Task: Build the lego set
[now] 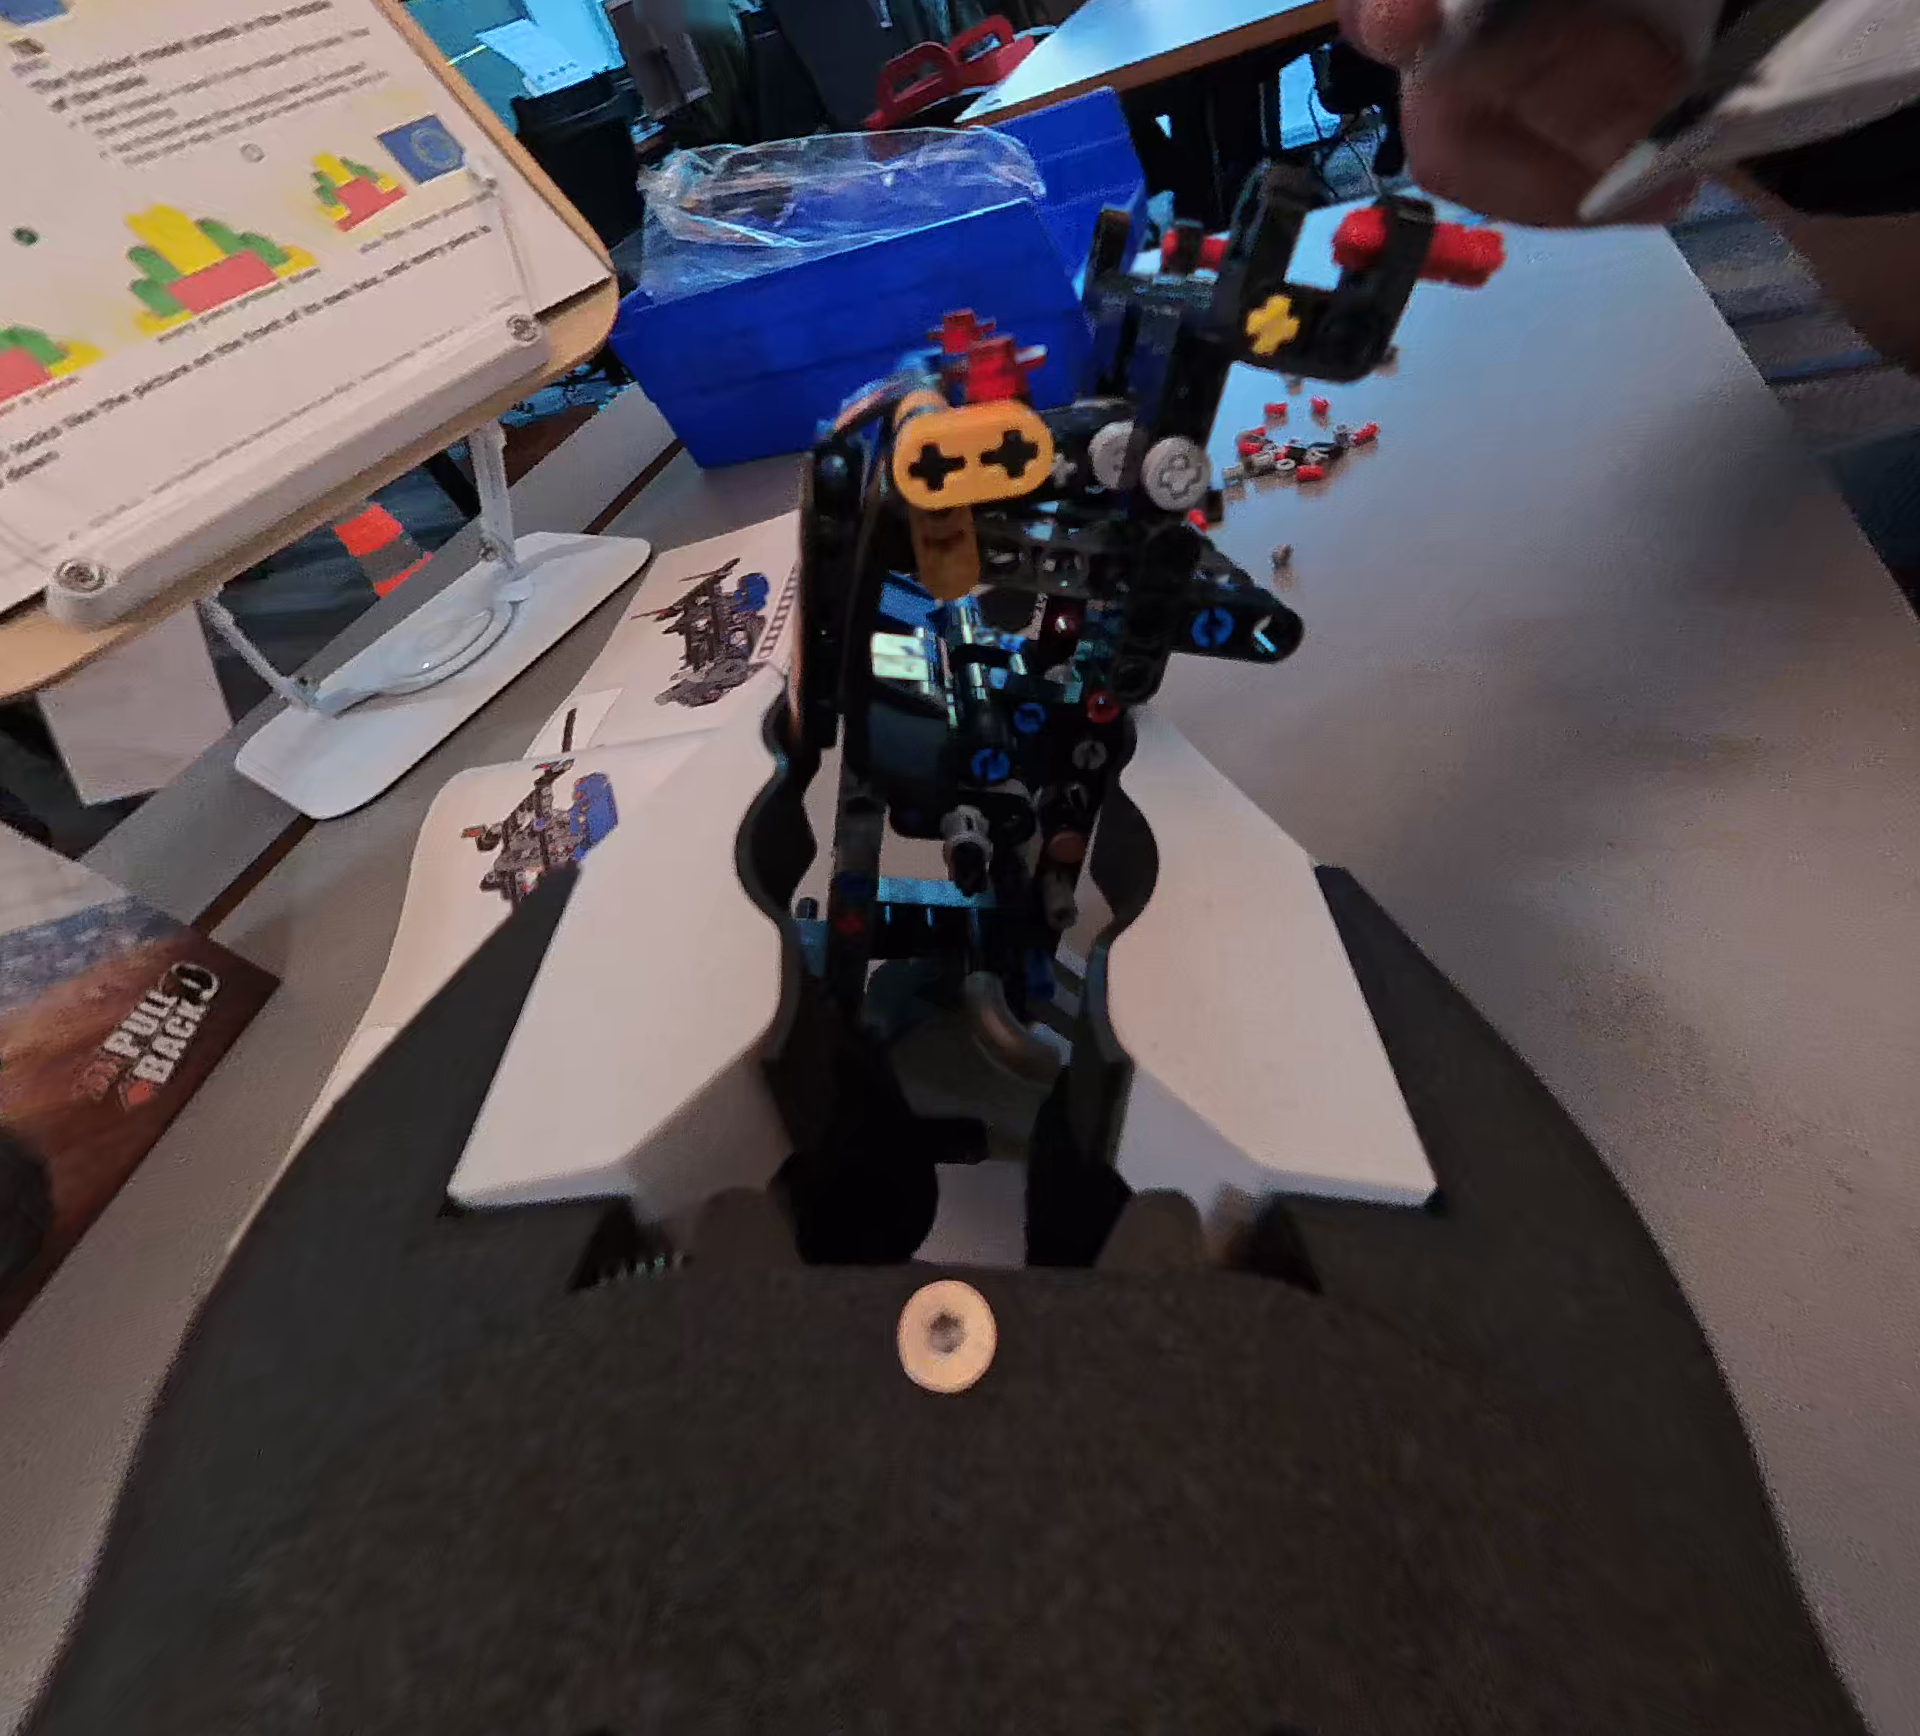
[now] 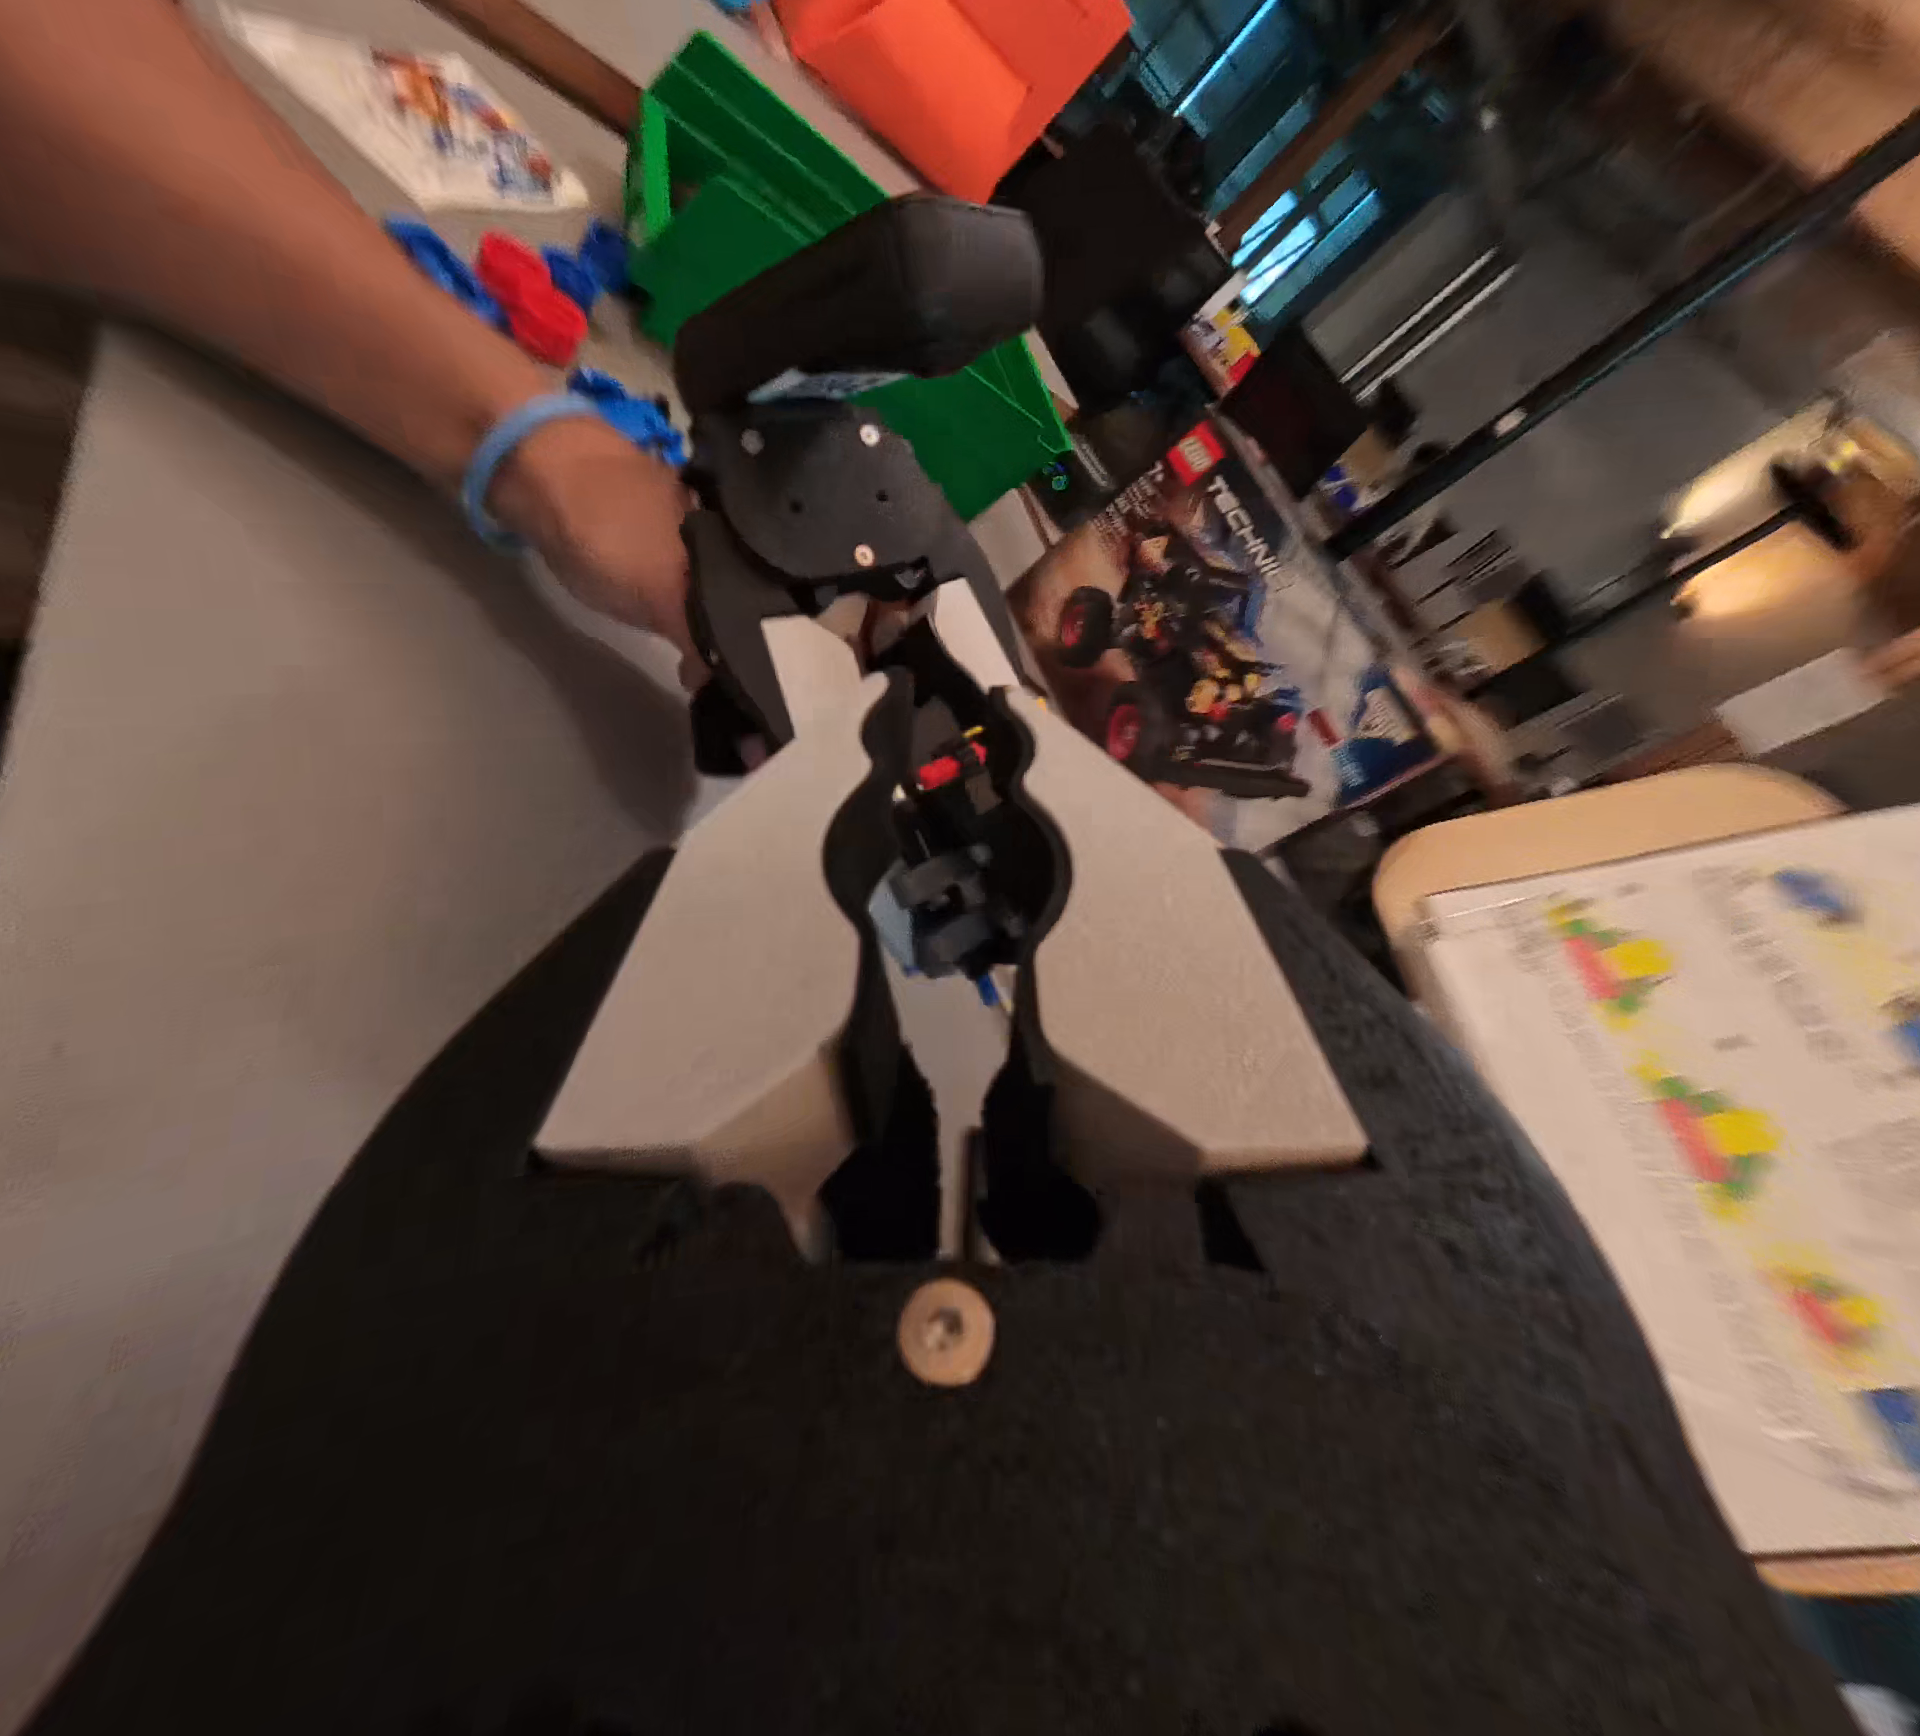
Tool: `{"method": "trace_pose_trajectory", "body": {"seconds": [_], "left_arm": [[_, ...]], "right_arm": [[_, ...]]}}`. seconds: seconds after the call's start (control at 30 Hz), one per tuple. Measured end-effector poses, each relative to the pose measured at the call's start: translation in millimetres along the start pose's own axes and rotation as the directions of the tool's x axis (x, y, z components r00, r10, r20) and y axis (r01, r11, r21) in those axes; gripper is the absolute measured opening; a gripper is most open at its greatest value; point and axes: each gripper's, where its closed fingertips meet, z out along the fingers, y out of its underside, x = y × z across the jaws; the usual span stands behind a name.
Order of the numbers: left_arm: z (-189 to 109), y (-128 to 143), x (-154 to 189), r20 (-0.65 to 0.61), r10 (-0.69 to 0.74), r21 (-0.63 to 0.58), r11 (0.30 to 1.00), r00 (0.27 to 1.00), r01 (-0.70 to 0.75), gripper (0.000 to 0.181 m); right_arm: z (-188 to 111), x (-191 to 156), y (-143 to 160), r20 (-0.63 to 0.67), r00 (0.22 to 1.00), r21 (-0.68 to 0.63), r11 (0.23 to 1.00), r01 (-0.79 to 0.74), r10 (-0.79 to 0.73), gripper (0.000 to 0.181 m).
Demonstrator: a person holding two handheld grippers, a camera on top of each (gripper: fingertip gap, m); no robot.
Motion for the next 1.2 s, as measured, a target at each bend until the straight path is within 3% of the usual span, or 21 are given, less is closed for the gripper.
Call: {"method": "trace_pose_trajectory", "body": {"seconds": [0.1,0.2,0.37,0.83,1.2], "left_arm": [[0.6,0.9,7.5,-0.016,0.08,-0.026,0.996,0.997,-0.08,0.05],[0.7,3.6,8.9,-0.001,0.136,-0.058,0.989,0.991,-0.136,0.05],[1.6,5.5,7.8,0.017,0.156,-0.09,0.984,0.988,-0.154,0.05],[3.5,8.8,2.2,0.081,0.166,-0.151,0.977,0.983,-0.153,0.05],[2.6,15.6,-6.8,0.166,0.161,-0.256,0.96,0.973,-0.115,0.049]], "right_arm": [[-7.4,-12.6,13.0,0.116,0.975,-0.134,0.969,0.205,-0.19,0.018],[-16.4,-21.7,16.5,0.261,0.946,-0.179,0.954,0.242,-0.191,0.022],[-16.9,-21.6,28.1,0.309,0.921,-0.222,0.924,0.313,-0.237,0.022],[-12.4,-15.3,33.5,0.284,0.92,-0.292,0.889,0.353,-0.272,0.017],[-11.2,-7.1,45.4,0.247,0.827,-0.435,0.705,0.56,-0.505,0.013]]}}
